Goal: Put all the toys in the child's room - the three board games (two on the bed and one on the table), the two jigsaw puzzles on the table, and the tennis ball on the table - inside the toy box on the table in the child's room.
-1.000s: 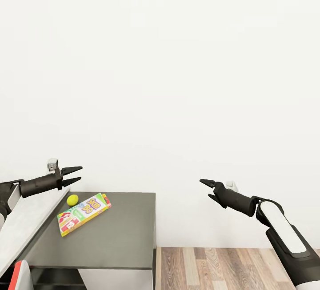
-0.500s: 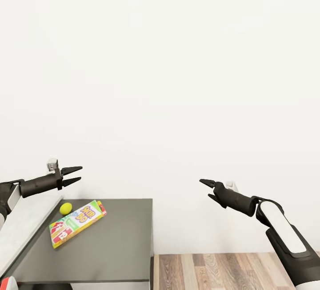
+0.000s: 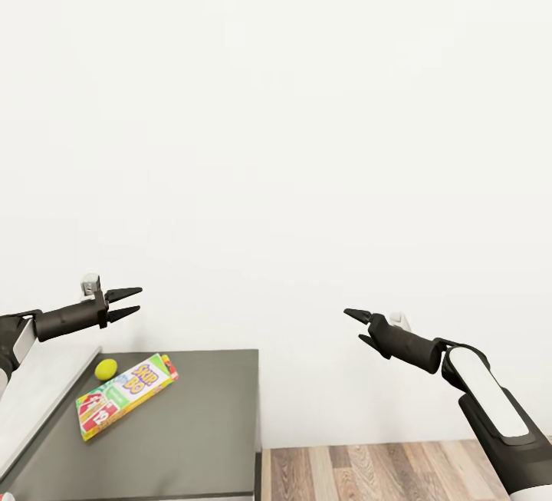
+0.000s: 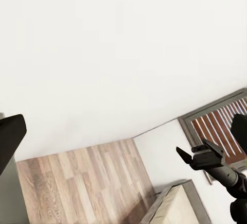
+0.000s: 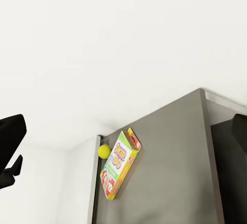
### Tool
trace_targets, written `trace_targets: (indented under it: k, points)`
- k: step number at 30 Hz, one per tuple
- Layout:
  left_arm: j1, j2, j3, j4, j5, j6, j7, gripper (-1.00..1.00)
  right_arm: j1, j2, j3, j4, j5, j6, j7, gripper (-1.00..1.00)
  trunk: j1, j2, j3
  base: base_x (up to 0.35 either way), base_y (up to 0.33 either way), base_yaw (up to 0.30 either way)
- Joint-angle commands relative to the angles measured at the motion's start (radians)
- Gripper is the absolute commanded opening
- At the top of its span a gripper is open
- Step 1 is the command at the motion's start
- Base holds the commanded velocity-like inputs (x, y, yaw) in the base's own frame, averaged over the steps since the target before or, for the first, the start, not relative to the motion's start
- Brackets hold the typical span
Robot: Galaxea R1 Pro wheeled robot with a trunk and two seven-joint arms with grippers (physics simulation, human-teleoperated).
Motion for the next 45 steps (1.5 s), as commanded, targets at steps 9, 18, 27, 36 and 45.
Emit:
trace_targets:
  k: [9,18,27,36,45]
  points:
    - [0.000,0.000,0.002,0.000,-0.001,0.010,-0.003,1.00,0.000,0.000,0.001,-0.001,-0.010,0.000,-0.010,1.00,0.000,-0.001,0.014,0.000,0.000,-0.084]
    - [0.000,0.000,0.002,0.000,-0.001,0.011,-0.003,1.00,0.000,0.001,0.001,0.004,-0.010,0.001,-0.011,1.00,0.000,-0.001,0.024,0.000,0.000,-0.067]
    - [0.000,0.000,0.002,0.000,-0.002,0.011,-0.003,1.00,0.000,0.001,-0.001,0.008,-0.004,0.007,-0.018,1.00,0.000,-0.001,0.025,0.000,0.000,-0.005]
    - [0.000,0.000,0.002,0.000,-0.002,0.011,-0.002,1.00,-0.002,0.000,0.006,0.138,0.000,0.013,-0.024,1.00,0.000,-0.001,0.025,0.000,0.000,-0.068]
    - [0.000,-0.001,0.001,0.000,-0.002,0.011,0.002,1.00,-0.009,-0.003,0.007,0.167,0.001,0.014,-0.129,1.00,0.000,-0.001,0.016,0.000,0.000,-0.012]
